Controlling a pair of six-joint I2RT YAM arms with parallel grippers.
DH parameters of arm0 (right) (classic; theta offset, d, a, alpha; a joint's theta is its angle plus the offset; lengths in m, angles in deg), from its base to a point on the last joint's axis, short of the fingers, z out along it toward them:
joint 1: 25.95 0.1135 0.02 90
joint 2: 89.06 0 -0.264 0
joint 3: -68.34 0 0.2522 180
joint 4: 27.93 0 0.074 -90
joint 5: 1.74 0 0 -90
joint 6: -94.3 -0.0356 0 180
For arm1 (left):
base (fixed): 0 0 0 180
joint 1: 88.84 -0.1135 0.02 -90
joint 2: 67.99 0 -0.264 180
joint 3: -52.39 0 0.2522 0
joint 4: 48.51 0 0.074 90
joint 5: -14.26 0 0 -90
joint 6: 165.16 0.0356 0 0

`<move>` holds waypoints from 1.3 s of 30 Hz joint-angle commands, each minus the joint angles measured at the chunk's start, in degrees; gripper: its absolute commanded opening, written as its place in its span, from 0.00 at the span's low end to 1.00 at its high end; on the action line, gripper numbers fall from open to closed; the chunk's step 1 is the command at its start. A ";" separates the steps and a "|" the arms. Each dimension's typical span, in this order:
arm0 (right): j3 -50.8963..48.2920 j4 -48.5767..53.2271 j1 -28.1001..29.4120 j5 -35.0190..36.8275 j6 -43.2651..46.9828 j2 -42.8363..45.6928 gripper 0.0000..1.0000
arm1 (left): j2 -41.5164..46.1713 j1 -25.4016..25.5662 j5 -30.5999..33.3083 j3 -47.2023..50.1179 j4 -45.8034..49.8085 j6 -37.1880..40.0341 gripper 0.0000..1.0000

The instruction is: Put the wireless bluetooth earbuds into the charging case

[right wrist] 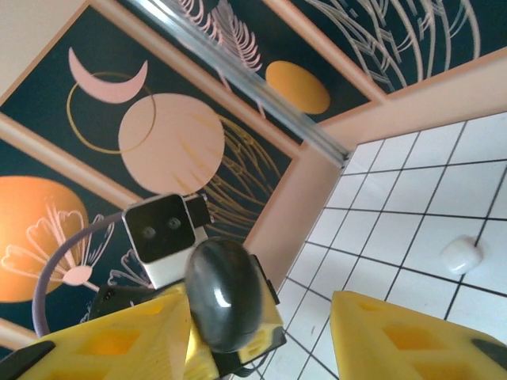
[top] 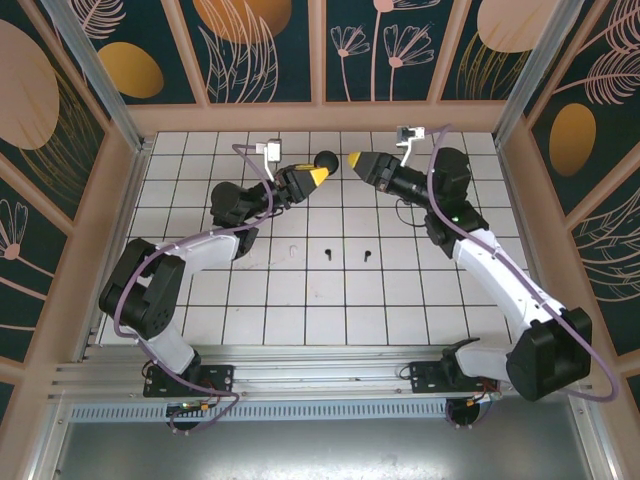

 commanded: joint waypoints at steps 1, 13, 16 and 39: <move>0.14 -8.48 1.18 -5.25 -1.43 -1.40 0.49 | -0.38 -0.01 -3.13 -1.88 -8.38 -6.14 0.02; 2.37 -11.15 4.09 -7.15 -2.14 -5.18 0.47 | -0.42 0.07 -4.70 -1.88 -8.47 -7.33 0.01; 2.56 -12.06 4.48 -7.72 -2.46 -5.57 0.47 | -0.41 -0.01 -4.78 -1.87 -8.34 -7.45 0.01; 17.49 28.76 3.96 -6.94 37.29 -6.20 0.07 | 15.35 -0.14 10.96 -10.16 63.38 38.96 0.73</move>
